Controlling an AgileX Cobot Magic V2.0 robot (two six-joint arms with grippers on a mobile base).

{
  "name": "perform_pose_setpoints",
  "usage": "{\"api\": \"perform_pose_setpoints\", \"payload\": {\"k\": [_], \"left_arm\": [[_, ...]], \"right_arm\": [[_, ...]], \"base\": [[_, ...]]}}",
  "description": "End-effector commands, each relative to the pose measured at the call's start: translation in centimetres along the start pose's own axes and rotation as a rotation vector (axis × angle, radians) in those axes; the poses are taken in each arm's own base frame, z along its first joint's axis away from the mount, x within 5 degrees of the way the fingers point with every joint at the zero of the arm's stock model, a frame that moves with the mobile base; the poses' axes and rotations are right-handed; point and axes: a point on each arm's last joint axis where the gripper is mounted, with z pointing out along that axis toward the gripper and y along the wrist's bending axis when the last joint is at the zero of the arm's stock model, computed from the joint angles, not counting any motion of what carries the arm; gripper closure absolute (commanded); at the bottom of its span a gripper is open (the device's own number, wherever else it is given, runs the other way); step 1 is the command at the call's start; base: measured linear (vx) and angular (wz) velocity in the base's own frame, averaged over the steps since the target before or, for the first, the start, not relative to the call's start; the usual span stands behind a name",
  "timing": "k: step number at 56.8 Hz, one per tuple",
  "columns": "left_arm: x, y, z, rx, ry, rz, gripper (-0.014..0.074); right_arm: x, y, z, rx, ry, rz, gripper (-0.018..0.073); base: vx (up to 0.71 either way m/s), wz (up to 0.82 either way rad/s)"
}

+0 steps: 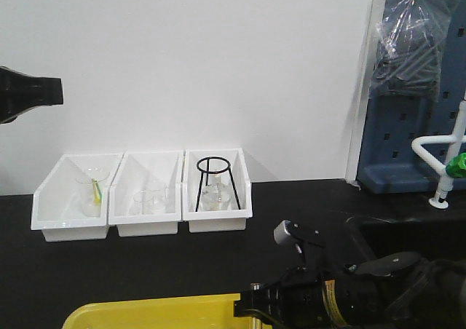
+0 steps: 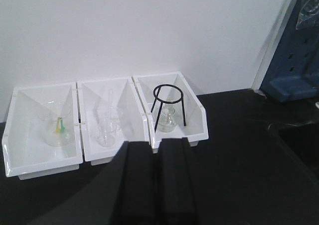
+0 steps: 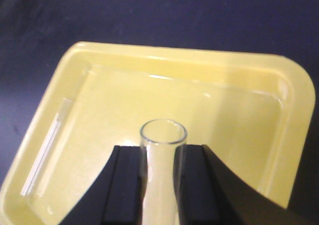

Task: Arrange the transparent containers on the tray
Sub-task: 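Lower the right gripper's test tube into the yellow tray and open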

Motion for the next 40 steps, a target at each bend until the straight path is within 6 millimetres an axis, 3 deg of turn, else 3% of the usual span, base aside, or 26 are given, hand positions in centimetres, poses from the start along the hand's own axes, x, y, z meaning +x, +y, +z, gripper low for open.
{"api": "perform_pose_setpoints", "payload": {"k": [1, 16, 22, 30, 40], "left_arm": [[-1.6, -0.4, -1.6, 0.047, -0.116, -0.005, 0.0423], [-1.5, -0.5, -1.6, 0.055, -0.097, -0.023, 0.0423], [-1.4, -0.5, -1.6, 0.055, -0.095, -0.024, 0.0423], [-1.4, -0.5, -1.6, 0.057, -0.087, -0.03, 0.0422], [-1.3, -0.5, -1.6, 0.057, -0.082, -0.032, 0.0422]], "right_arm": [[-1.2, 0.7, -0.5, -0.025, -0.038, -0.013, 0.0571], [-0.3, -0.8, 1.4, -0.007, 0.006, 0.041, 0.0565], [-0.1, -1.1, 1.8, -0.005, 0.008, 0.017, 0.0523], [-0.2, -1.4, 1.9, 0.011, -0.005, 0.017, 0.0393], [-0.3, -1.5, 1.9, 0.03, -0.013, 0.014, 0.017]], "base": [[0.0, 0.0], [0.0, 0.0], [0.0, 0.0], [0.0, 0.0], [0.0, 0.0]]}}
